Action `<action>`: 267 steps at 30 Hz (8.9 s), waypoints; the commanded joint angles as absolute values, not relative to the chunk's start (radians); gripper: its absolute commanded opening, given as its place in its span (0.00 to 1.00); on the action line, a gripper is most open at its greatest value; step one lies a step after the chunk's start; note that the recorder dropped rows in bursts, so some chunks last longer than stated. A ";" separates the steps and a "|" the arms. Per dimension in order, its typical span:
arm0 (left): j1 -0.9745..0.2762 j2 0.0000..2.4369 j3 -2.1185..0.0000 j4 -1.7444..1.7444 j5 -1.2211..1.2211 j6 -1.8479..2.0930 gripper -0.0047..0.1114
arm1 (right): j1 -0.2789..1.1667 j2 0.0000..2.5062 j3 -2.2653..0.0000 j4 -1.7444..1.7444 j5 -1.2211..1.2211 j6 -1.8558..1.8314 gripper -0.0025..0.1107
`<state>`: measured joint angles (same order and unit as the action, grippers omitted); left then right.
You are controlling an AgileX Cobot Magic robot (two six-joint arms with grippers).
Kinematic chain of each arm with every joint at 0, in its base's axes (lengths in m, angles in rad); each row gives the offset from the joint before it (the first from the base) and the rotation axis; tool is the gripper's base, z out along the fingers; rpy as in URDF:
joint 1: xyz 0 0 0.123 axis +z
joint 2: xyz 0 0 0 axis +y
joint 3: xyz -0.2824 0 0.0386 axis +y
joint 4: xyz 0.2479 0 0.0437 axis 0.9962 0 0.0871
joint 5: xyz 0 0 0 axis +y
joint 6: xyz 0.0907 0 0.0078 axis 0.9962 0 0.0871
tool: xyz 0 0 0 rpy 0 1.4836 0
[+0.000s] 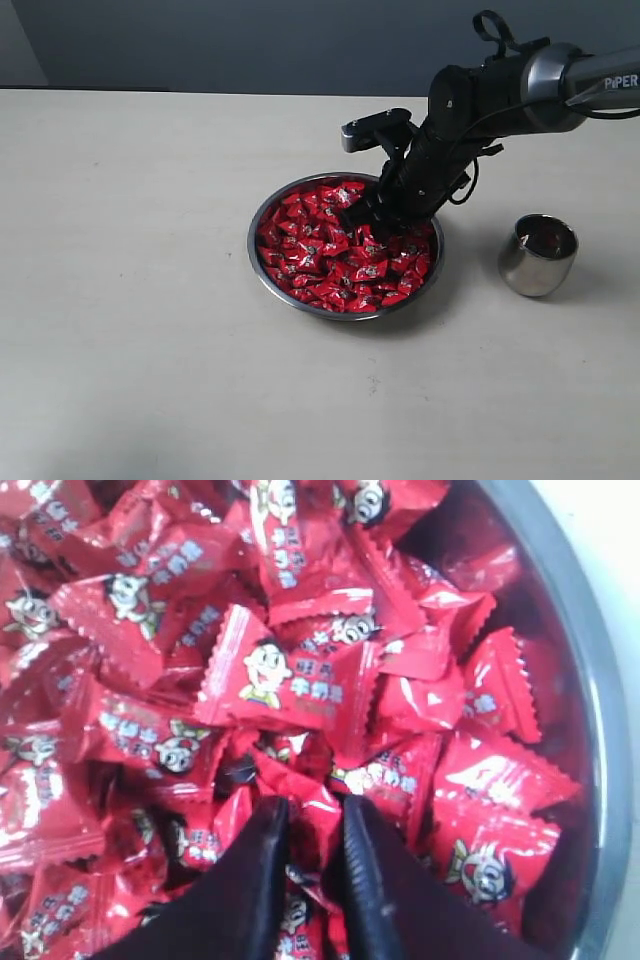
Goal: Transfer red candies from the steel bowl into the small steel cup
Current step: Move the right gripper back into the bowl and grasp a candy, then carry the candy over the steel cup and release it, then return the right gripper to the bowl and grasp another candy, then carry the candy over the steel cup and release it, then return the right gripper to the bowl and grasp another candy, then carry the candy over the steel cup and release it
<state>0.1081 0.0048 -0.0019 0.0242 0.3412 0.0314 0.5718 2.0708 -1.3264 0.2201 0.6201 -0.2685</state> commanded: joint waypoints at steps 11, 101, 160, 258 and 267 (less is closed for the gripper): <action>0.108 0.000 0.000 0.027 0.334 0.029 0.04 | 0.570 1.857 -1.336 0.174 0.640 -0.236 0.02; 0.108 0.000 0.000 0.027 0.334 0.029 0.04 | 0.746 1.999 -1.302 -0.058 0.674 -0.043 0.33; 0.108 0.000 0.000 0.027 0.334 0.029 0.04 | 0.357 1.442 -0.962 -0.281 0.674 0.281 0.01; 0.108 0.000 0.000 0.027 0.334 0.029 0.04 | 0.686 1.811 -1.281 -0.189 0.740 0.052 0.01; 0.108 0.000 0.000 0.027 0.334 0.029 0.04 | 0.576 1.709 -1.274 -0.276 0.765 0.190 0.01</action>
